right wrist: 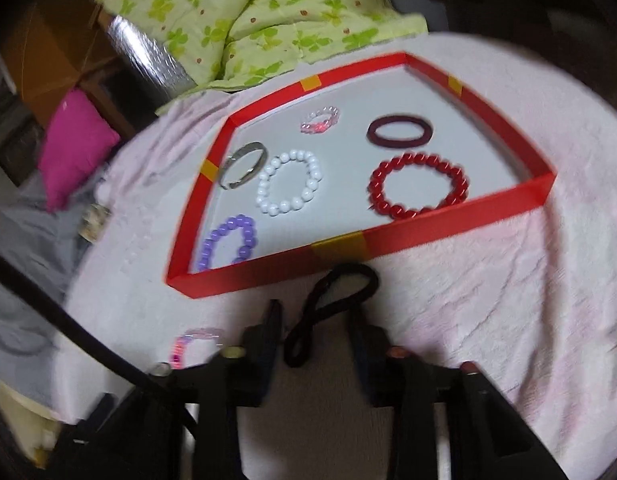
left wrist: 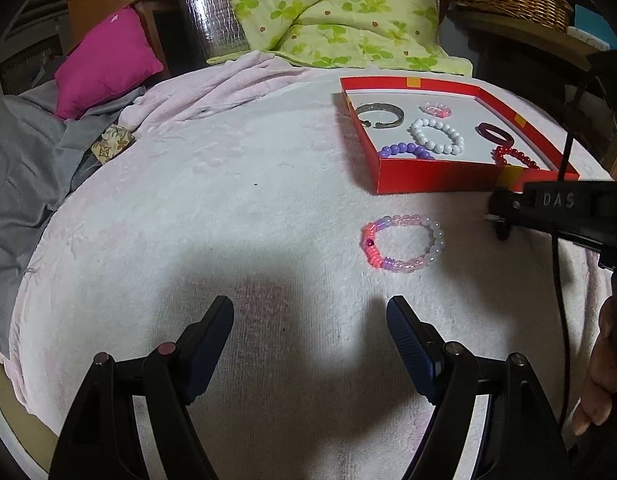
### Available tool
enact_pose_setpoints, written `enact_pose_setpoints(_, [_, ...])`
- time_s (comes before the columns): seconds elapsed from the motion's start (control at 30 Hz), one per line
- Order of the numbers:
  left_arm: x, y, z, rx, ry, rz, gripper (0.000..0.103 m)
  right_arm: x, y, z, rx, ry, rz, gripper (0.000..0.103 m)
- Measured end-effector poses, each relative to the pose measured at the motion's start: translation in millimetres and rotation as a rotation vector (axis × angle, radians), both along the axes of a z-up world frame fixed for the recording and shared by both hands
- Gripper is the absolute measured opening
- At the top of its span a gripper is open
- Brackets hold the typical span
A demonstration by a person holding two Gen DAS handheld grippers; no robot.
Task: Organize jewelry
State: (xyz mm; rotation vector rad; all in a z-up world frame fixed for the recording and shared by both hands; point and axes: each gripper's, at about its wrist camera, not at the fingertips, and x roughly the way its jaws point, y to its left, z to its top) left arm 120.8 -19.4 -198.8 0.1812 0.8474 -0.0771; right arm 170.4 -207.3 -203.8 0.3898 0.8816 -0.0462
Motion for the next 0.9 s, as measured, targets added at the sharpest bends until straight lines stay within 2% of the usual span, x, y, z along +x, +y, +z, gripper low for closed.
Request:
enact_pose_setpoints(0.1, [0, -4, -3, 0.019, -0.005, -0.005, 0.079, -1, -1, 0, -0.015, -0.005, 0.001, 0.012])
enact_pose_setpoints(0.3, [-3, -11, -1, 0.049, -0.051, -0.027, 0.079, -11, -6, 9, -0.003, -0.019, 0.038, 0.01])
enact_pose_setpoints(0.5, [0, -11, -1, 0.039, -0.048, -0.013, 0.079, -28, -27, 16, 0.101, -0.011, 0.12, 0.01])
enact_pose_setpoints(0.73, [5, -9, -1, 0.005, -0.035, 0.008, 0.079, -51, -44, 17, 0.242, -0.024, 0.291, 0.01])
enact_pose_setpoints(0.9, [9, -11, 0, -0.016, -0.03, -0.009, 0.079, -59, -51, 13, 0.273, -0.024, 0.31, 0.01])
